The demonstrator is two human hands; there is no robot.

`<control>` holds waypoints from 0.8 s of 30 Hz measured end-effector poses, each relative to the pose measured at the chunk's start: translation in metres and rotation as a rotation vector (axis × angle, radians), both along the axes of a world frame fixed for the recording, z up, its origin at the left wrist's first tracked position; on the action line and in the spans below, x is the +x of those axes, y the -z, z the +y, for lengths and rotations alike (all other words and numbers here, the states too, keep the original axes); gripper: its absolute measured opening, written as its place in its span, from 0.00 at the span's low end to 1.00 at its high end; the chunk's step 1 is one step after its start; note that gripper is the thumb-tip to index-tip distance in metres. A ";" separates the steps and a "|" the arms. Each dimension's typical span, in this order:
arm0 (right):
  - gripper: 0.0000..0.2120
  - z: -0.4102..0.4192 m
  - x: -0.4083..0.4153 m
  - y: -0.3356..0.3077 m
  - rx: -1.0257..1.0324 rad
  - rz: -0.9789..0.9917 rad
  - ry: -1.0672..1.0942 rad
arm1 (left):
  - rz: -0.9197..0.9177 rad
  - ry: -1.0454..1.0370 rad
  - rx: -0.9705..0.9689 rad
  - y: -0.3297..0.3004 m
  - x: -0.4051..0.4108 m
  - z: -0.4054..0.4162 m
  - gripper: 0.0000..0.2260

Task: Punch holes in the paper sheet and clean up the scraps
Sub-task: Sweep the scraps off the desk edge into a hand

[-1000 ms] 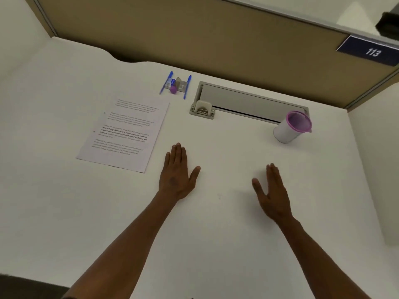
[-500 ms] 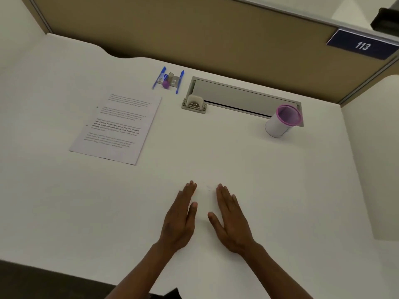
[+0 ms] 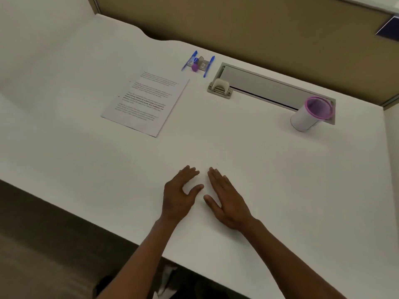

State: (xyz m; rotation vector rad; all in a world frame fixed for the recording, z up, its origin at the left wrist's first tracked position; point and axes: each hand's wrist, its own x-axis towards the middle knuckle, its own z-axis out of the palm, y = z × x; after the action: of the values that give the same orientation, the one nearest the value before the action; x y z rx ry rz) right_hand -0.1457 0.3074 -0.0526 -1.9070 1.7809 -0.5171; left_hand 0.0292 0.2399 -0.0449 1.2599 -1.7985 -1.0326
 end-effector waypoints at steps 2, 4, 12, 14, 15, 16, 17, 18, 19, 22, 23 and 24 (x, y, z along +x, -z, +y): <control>0.31 -0.004 -0.006 -0.008 0.000 -0.172 0.109 | 0.014 -0.098 -0.051 -0.003 0.008 0.011 0.14; 0.32 -0.028 -0.019 -0.013 -0.014 -0.165 0.193 | 0.019 -0.207 -0.066 -0.001 0.023 0.024 0.09; 0.31 -0.050 -0.012 0.000 0.019 0.209 -0.037 | -0.177 -0.079 -0.089 0.016 0.053 0.050 0.12; 0.31 -0.023 -0.002 0.001 -0.006 0.187 -0.117 | -0.200 -0.047 -0.124 0.015 0.053 0.051 0.14; 0.31 -0.009 0.003 0.000 -0.010 0.158 -0.159 | -0.217 -0.035 -0.131 0.015 0.053 0.052 0.15; 0.30 0.002 0.005 -0.002 0.000 0.108 -0.185 | -0.234 -0.033 -0.136 0.015 0.054 0.054 0.16; 0.30 0.010 0.005 -0.004 0.009 0.047 -0.177 | -0.247 -0.050 -0.143 0.015 0.056 0.056 0.17; 0.29 0.013 0.002 -0.006 -0.004 -0.015 -0.122 | -0.246 -0.091 -0.153 0.016 0.059 0.058 0.17; 0.28 0.010 -0.005 -0.007 -0.036 -0.059 -0.021 | -0.227 -0.158 -0.158 0.016 0.064 0.060 0.18; 0.28 -0.005 -0.027 -0.008 -0.041 -0.011 0.286 | -0.145 -0.506 -0.129 0.019 0.084 0.073 0.20; 0.29 -0.006 -0.028 -0.006 -0.019 0.044 0.298 | -0.105 -0.659 -0.072 0.020 0.092 0.079 0.21; 0.29 -0.004 -0.025 -0.003 -0.012 0.094 0.271 | -0.040 -0.812 0.015 0.021 0.099 0.086 0.23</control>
State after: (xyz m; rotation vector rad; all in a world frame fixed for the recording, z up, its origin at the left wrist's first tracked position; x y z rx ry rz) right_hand -0.1703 0.3035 -0.0500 -1.7313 2.1172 -0.5394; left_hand 0.1280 0.3262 -0.0661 1.7982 -1.1057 -0.5504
